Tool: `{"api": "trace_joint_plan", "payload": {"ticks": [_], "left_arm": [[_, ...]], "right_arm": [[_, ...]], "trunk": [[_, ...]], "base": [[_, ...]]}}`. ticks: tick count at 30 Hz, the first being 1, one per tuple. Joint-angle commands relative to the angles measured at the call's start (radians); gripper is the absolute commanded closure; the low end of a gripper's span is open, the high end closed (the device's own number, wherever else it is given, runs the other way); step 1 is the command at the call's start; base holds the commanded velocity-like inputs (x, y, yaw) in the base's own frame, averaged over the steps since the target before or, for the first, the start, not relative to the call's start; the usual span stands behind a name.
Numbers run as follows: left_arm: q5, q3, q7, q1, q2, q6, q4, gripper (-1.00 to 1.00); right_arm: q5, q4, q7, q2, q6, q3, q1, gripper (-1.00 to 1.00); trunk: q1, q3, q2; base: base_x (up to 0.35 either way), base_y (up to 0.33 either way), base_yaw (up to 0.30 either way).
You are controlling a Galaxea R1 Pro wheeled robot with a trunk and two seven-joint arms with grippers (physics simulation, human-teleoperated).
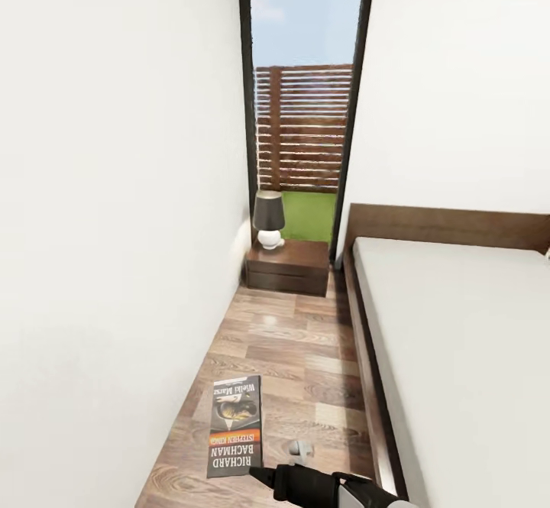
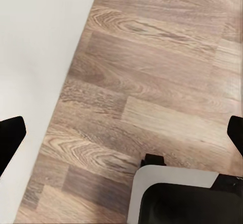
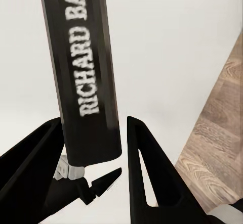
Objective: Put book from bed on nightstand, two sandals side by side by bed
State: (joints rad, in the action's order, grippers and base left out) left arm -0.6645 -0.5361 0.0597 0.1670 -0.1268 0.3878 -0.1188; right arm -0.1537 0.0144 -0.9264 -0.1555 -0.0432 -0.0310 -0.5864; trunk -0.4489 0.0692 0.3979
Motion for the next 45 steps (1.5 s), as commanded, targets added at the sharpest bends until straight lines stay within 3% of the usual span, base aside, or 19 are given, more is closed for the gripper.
{"api": "trace_joint_plan", "payload": {"ticks": [1,34,45], "left_arm": [[-0.002,-0.008,0.006,0.000,-0.001,0.002,-0.001,-1.00],[-0.001,-0.009,0.006,0.000,-0.001,0.002,-0.001,-1.00],[0.001,-0.011,0.006,0.000,0.002,0.002,-0.002,-1.00]], "right_arm": [[-0.004,-0.001,-0.002,0.000,-0.004,-0.004,-0.001,1.00],[-0.005,0.000,-0.002,0.001,-0.004,-0.005,-0.001,1.00],[-0.006,0.000,-0.002,0.001,-0.004,-0.005,-0.001,1.00]], "trunk": [[-0.001,0.002,0.002],[-0.001,0.002,0.002],[-0.001,0.002,0.002]], "base": [[0.279,0.130,-0.135],[0.094,0.040,-0.022],[0.079,0.000,-0.186]]}}
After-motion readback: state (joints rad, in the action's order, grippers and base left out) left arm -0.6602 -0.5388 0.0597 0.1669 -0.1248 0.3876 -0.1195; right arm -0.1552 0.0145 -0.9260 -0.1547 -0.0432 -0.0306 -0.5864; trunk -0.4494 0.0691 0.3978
